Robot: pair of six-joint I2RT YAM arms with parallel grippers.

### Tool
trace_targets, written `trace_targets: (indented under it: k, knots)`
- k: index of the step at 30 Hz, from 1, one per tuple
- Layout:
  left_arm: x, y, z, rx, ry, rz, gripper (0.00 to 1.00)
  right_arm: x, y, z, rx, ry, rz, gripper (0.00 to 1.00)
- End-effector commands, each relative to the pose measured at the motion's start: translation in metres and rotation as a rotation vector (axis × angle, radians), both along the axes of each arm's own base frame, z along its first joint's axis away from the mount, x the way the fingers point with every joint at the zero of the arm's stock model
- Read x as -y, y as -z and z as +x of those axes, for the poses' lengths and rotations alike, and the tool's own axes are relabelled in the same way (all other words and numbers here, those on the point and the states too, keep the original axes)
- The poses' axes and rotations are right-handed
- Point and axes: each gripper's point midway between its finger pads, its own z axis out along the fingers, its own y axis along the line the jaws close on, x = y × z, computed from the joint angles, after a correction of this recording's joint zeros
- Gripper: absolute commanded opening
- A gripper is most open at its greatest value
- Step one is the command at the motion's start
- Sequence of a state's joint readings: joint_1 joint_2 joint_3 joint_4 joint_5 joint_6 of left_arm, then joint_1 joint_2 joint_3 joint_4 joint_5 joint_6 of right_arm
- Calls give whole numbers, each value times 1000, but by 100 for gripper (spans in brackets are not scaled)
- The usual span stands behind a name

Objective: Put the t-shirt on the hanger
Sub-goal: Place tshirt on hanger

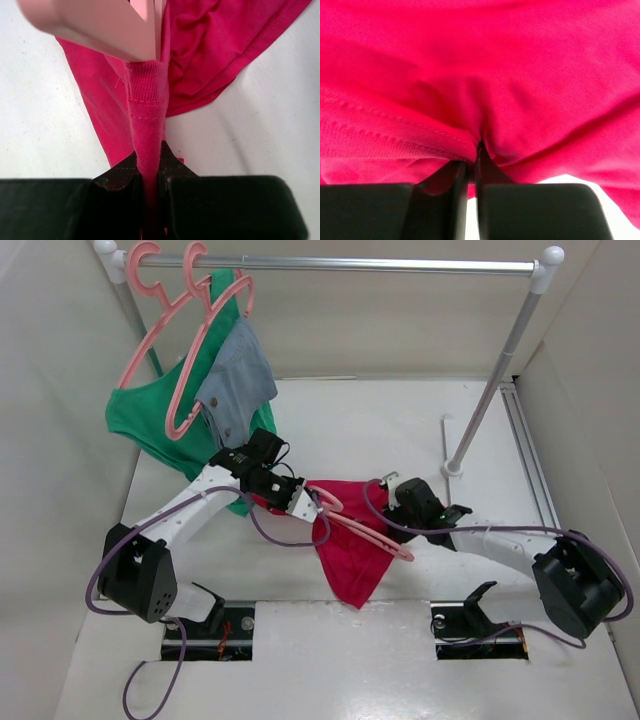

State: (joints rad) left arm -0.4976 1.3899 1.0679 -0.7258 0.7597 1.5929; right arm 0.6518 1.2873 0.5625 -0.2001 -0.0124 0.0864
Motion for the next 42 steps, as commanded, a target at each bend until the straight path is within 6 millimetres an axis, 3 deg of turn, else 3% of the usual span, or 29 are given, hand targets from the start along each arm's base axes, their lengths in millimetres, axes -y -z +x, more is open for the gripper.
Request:
trace_targets:
  k: [1, 3, 6, 8, 9, 12, 14, 19, 24, 30, 34, 38, 41, 42]
  knots:
    - [5, -23, -8, -8, -16, -64, 0, 19, -20, 23, 63, 131, -2, 3]
    - [6, -24, -6, -17, -35, -69, 0, 28, -33, 27, 91, 178, 16, 0]
    - [4, -31, 20, -67, -208, -120, 0, 58, -50, 25, 107, 288, 41, 0]
    - [4, -42, 47, -54, -314, -188, 0, 77, -61, 28, 105, 354, 52, 0]
    - [-1, -48, 57, -113, -420, -225, 0, 88, -59, 20, 80, 372, 28, 0]
    - [-8, -63, 92, -20, -569, -271, 0, 108, -63, 19, 59, 415, 14, 0]
    - [-18, -56, 105, 13, -659, -251, 0, 114, -69, 21, 51, 431, 25, 0]
    - [-40, -37, 116, 58, -802, -170, 0, 140, -92, 30, 90, 475, 23, 0]
    - [-45, -16, 102, 163, -714, -51, 0, 144, -122, 41, 148, 464, 29, 0]
    - [-26, 4, 75, 254, -552, 74, 0, 116, -161, 62, 247, 295, 96, 0]
    - [-15, 8, 72, 236, -542, 80, 0, 85, -172, 61, 272, 126, 82, 0]
    - [3, -17, 77, 231, -523, 12, 0, 43, -181, 54, 274, -81, 131, 0]
    - [17, -25, 67, 151, -469, -21, 0, 13, -184, 48, 285, -227, 142, 0]
    - [27, -36, 57, 112, -406, -52, 0, -1, -194, 44, 302, -293, 190, 0]
